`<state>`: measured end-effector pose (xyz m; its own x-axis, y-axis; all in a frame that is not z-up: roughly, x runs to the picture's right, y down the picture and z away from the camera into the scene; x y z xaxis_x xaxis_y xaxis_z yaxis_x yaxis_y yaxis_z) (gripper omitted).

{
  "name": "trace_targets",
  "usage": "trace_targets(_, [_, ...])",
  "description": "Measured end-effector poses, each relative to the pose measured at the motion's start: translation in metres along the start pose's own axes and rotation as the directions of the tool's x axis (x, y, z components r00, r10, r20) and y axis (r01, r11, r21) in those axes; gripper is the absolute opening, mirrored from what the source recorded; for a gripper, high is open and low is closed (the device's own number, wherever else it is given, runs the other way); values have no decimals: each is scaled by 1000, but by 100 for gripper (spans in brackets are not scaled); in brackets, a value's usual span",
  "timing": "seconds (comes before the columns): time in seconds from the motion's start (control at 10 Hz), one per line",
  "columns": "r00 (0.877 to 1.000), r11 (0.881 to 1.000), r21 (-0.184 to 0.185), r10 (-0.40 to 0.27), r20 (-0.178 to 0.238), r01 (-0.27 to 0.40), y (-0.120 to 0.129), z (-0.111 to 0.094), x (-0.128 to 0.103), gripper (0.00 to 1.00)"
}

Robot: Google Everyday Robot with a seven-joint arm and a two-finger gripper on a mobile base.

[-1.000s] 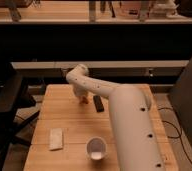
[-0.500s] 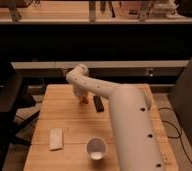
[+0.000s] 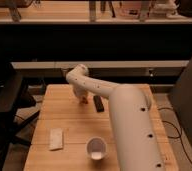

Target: Drag the pepper across the table

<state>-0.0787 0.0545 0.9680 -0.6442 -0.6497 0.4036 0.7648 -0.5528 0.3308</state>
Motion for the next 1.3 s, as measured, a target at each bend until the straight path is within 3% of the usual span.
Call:
trace_targets(0.3, [998, 998, 12, 54, -30, -54, 16, -17, -12, 1])
trace_targets(0.4, [996, 996, 24, 82, -39, -81, 26, -21, -20, 1])
trace_targets(0.6, [997, 996, 65, 69, -42, -66, 24, -22, -20, 1])
trace_targets(0.9, [999, 999, 39, 29, -19, -29, -2, -10, -16, 1])
trace_targets(1.3, [1000, 999, 37, 16, -12, -16, 6, -9, -32, 1])
